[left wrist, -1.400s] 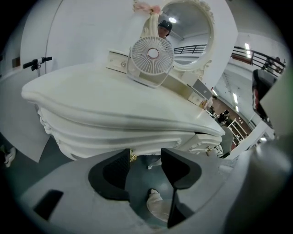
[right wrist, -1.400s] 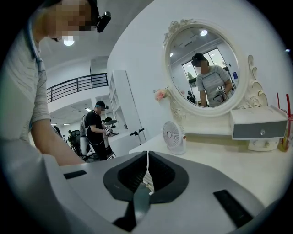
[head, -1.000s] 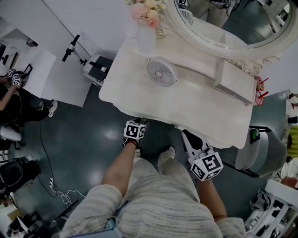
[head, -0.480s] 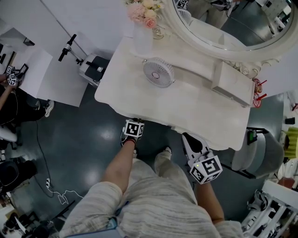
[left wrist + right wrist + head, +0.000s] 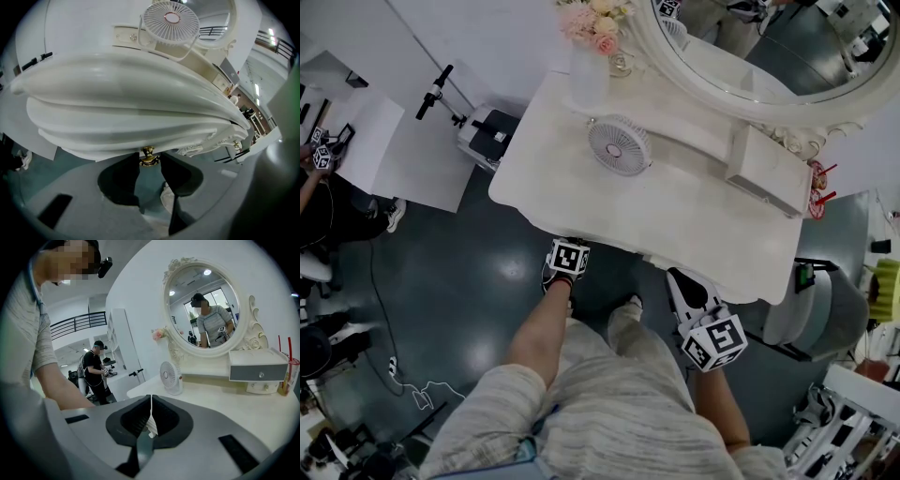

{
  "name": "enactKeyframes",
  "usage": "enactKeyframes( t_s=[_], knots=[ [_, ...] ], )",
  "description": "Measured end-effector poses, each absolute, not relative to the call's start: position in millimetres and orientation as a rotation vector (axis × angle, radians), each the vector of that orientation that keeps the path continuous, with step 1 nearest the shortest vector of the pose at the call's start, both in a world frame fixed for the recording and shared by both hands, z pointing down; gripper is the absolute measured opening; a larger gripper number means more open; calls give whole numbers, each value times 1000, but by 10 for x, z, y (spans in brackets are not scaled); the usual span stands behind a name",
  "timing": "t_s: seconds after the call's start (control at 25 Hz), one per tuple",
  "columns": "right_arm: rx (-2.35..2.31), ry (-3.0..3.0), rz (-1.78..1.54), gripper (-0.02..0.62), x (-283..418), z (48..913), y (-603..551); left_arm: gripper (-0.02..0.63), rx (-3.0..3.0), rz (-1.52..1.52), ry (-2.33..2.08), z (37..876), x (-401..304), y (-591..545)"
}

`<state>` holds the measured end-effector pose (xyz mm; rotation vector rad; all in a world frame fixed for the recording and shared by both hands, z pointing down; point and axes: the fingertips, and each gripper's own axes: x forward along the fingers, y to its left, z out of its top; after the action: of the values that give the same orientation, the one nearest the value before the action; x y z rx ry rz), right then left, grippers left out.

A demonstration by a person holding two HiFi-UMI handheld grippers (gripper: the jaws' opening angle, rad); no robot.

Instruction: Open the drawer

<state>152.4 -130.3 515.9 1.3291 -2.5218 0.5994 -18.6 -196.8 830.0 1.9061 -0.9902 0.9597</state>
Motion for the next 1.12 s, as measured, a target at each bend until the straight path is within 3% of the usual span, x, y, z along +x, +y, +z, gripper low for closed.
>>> enactKeyframes(
  t_s=[1.12],
  knots=[
    [1256, -2580, 539, 11, 1253, 4993, -1206, 152, 1879, 989, -911, 8341, -495, -1089]
  ],
)
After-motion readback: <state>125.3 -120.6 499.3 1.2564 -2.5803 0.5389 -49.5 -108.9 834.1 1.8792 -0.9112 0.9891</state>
